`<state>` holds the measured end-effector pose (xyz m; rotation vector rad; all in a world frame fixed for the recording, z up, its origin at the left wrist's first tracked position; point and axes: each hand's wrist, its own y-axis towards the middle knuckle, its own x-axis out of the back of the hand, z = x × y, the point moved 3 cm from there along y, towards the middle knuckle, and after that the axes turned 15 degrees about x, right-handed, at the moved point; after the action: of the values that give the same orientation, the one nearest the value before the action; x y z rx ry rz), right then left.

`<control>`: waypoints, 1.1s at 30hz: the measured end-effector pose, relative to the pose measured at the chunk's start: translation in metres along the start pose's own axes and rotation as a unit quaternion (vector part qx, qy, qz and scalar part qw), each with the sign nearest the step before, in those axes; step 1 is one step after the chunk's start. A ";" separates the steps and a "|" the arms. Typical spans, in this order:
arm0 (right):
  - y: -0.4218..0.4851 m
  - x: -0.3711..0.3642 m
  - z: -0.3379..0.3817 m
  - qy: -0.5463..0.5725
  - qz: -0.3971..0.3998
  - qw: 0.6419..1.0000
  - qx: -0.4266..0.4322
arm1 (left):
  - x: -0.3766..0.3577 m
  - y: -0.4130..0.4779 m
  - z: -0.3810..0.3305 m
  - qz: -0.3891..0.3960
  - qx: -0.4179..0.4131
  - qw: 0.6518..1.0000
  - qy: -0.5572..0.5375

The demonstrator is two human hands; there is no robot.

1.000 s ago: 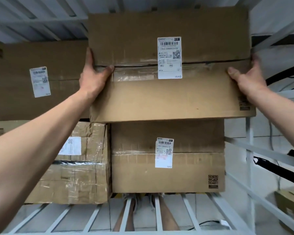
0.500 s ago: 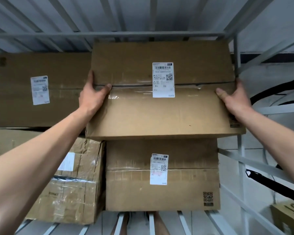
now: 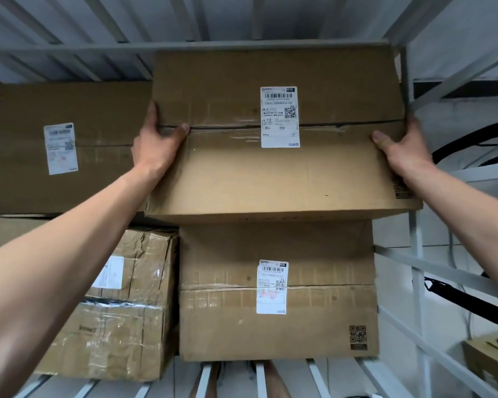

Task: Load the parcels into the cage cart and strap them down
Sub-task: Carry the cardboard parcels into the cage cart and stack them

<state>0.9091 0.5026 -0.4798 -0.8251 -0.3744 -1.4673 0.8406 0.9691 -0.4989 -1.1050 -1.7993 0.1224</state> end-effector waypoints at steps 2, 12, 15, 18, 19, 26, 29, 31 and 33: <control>-0.003 -0.001 0.000 -0.010 -0.002 1.000 0.000 | -0.001 -0.002 0.001 -0.006 -0.004 1.000 0.011; -0.018 0.000 -0.001 -0.012 0.011 1.000 0.024 | 0.004 -0.018 0.014 -0.005 0.011 1.000 -0.003; -0.009 0.006 0.004 0.009 0.000 1.000 0.020 | 0.008 -0.007 0.004 0.010 0.005 0.999 -0.030; -0.001 0.005 0.003 0.007 0.007 1.000 0.014 | 0.002 -0.001 0.002 0.037 -0.005 0.999 -0.034; -0.001 0.001 0.000 0.003 0.013 1.000 0.013 | -0.003 -0.002 0.005 0.045 -0.008 0.999 -0.029; -0.030 -0.033 -0.014 -0.212 0.003 0.976 0.058 | -0.027 -0.014 0.019 -0.043 -0.037 0.988 0.147; -0.075 -0.059 -0.010 -0.304 0.077 0.937 0.154 | -0.049 -0.054 0.027 -0.069 -0.154 0.946 0.278; -0.091 -0.074 -0.015 -0.338 0.148 0.918 0.143 | -0.066 -0.078 0.037 -0.027 -0.191 0.913 0.360; -0.082 -0.077 -0.016 -0.360 0.189 0.905 0.122 | -0.074 -0.075 0.037 -0.001 -0.174 0.903 0.393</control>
<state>0.8172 0.5548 -0.5220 -1.1439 -0.8786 -0.6940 0.7726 0.8859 -0.5293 -1.1677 -1.1002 -0.5957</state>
